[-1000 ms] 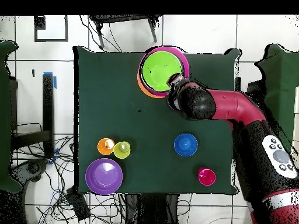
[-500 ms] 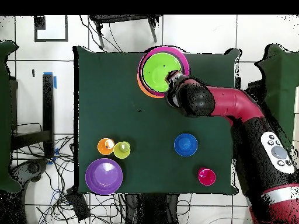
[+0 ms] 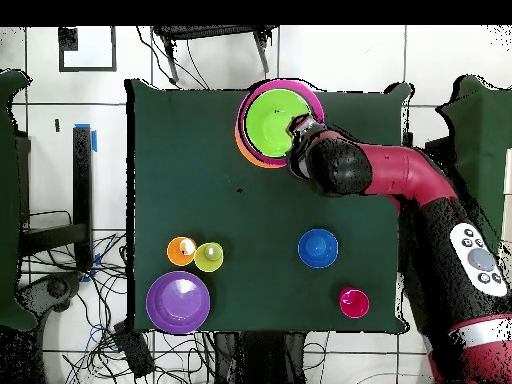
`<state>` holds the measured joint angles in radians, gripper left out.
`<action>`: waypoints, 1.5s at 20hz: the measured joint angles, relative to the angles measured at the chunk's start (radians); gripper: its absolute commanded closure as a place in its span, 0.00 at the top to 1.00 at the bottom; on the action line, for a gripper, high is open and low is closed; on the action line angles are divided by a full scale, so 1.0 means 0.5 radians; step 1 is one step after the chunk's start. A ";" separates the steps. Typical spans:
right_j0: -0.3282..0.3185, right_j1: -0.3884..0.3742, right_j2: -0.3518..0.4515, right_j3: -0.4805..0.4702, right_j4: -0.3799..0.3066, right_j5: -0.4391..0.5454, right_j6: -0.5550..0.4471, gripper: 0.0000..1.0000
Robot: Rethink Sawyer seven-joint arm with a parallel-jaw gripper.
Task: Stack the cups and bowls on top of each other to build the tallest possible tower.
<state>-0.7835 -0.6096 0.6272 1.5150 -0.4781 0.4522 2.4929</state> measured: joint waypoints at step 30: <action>0.001 -0.542 0.018 0.227 0.185 0.168 0.000 1.00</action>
<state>-0.7832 -0.8804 0.6359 1.6288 -0.3854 0.5360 2.4929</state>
